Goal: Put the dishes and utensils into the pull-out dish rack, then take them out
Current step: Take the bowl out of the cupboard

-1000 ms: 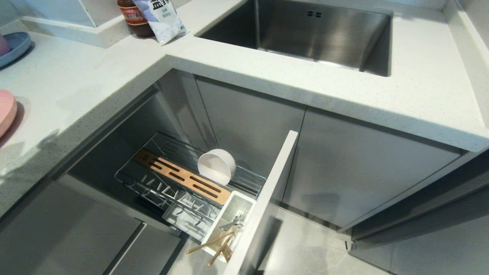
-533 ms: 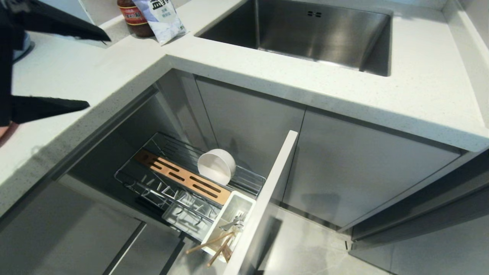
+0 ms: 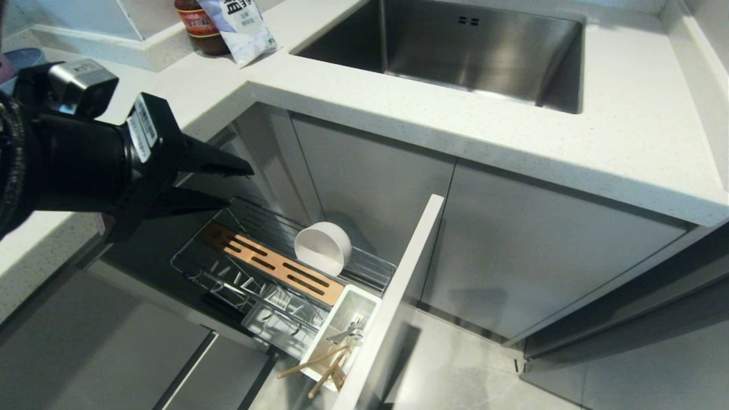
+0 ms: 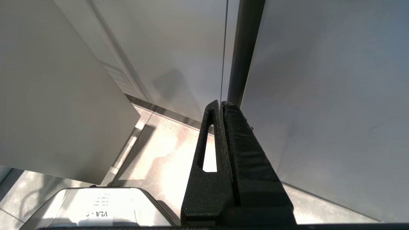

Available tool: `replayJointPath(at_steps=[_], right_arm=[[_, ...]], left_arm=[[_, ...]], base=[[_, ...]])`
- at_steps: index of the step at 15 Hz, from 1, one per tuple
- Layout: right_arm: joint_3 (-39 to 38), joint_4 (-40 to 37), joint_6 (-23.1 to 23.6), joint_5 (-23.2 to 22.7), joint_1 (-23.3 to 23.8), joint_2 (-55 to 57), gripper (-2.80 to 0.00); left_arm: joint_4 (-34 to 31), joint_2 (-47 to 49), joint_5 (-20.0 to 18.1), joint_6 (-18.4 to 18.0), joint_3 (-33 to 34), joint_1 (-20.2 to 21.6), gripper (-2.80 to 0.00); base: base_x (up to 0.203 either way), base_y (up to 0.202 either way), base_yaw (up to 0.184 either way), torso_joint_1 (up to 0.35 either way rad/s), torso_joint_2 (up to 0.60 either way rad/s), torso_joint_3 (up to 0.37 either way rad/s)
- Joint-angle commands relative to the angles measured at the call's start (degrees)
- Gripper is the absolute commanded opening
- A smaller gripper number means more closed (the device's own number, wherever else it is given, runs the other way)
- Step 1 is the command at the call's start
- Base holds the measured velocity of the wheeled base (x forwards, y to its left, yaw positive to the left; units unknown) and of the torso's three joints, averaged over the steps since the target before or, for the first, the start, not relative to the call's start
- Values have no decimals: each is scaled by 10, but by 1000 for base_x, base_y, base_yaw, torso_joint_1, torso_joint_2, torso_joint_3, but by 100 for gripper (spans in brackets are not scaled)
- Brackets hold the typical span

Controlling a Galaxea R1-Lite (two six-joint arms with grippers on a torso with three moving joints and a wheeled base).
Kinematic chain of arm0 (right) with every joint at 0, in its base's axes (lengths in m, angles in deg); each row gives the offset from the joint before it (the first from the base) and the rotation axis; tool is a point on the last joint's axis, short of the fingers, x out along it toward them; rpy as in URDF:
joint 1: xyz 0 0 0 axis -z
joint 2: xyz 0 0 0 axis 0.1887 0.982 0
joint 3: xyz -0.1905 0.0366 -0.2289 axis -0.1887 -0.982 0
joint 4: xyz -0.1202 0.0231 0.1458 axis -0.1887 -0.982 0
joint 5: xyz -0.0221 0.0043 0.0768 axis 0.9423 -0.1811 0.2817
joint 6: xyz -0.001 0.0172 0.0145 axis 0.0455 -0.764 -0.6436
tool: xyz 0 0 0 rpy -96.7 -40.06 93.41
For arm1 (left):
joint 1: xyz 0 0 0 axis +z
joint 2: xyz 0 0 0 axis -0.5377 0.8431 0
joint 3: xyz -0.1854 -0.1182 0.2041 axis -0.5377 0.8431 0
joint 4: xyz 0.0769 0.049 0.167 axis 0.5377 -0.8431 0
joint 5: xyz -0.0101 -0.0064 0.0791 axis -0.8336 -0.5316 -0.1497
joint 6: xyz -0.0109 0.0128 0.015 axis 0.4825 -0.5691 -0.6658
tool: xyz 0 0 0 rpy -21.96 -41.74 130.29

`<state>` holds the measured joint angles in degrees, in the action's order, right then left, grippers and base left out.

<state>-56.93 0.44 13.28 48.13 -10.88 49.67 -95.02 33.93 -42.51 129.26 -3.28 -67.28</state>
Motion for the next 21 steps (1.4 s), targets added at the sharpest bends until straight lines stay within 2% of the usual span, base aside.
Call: replayJointPath(at_steps=[1,6,10,17,21], right_arm=[[-1,0,0,0,0,-1,-280],[-1,0,0,0,0,-1,-280],[-1,0,0,0,0,-1,-280],[-1,0,0,0,0,-1,-280],[0,0,0,0,0,-1,-280]], left_arm=[[-2,32,2,12,9,1,-280],[2,108,30,18,23,4,-280],[21,146,32,18,35,25,-280],[111,225,30,19,65,65,-280],[166,251,26,16,84,75,-280]], base=[[0,0,0,0,0,0],[0,0,0,0,0,0],[0,0,0,0,0,0],[0,0,0,0,0,0],[0,0,0,0,0,0]])
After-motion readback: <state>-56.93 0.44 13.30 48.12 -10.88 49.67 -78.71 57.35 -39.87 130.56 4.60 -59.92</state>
